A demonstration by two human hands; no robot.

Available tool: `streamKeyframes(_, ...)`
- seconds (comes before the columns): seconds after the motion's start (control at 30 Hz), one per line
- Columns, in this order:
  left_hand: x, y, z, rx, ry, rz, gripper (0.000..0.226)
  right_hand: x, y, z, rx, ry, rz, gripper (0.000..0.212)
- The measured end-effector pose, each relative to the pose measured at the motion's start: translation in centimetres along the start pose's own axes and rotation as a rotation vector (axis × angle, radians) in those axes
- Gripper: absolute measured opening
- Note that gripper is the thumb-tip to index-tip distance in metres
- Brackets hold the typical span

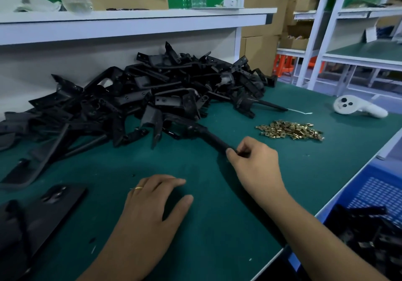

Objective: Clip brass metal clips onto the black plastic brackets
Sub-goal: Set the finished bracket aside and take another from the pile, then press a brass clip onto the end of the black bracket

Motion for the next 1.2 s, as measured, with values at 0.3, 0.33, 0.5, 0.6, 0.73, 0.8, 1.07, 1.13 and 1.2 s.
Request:
streamKeyframes(0.3,0.2,0.0,-0.6,0.05,0.085,-0.019,0.039,0.0,7.8,-2.9,-0.214,-0.559,0.531,0.034)
streamKeyframes(0.33,0.1,0.0,-0.9,0.074,0.121,-0.037,0.039,-0.5,9.1,-2.8,-0.249,-0.604,0.564,0.033)
streamKeyframes(0.5,0.1,0.0,-0.4,0.013,0.138,-0.089,0.079,-3.7,15.8,-1.0,-0.648,-0.475,0.536,0.042)
streamKeyframes(0.6,0.5,-0.2,-0.7,0.029,0.141,-0.1,0.08,-4.7,15.5,-1.2,-0.679,-0.062,0.177,0.037)
streamKeyframes(0.73,0.3,-0.2,-1.0,0.042,0.292,-0.186,0.069,-4.7,14.3,-0.5,-0.917,-0.104,0.136,0.048)
streamKeyframes(0.8,0.6,-0.1,-1.1,0.036,0.326,-0.187,0.067,-2.4,9.8,-1.6,-0.693,-0.058,0.102,0.048)
streamKeyframes(1.07,2.4,0.6,0.4,-0.122,-0.023,0.039,0.075,5.6,-7.6,-6.3,-0.006,0.353,-0.078,0.018)
streamKeyframes(1.13,2.2,0.3,0.2,-0.103,-0.045,0.042,0.073,6.0,-8.9,-6.0,0.045,0.412,-0.128,0.019)
streamKeyframes(1.2,2.0,0.0,-0.6,-0.056,-0.083,0.035,0.067,5.8,-9.2,-5.5,0.059,0.465,-0.181,0.019)
Point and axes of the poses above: each hand's wrist, its own y-axis away from the middle knuckle, its own z-axis out of the palm, x = y × z, the point moved 9 cm from there along -y, towards the middle knuckle, and after that the axes turned 13 degrees about x, right-handed, at the moved point
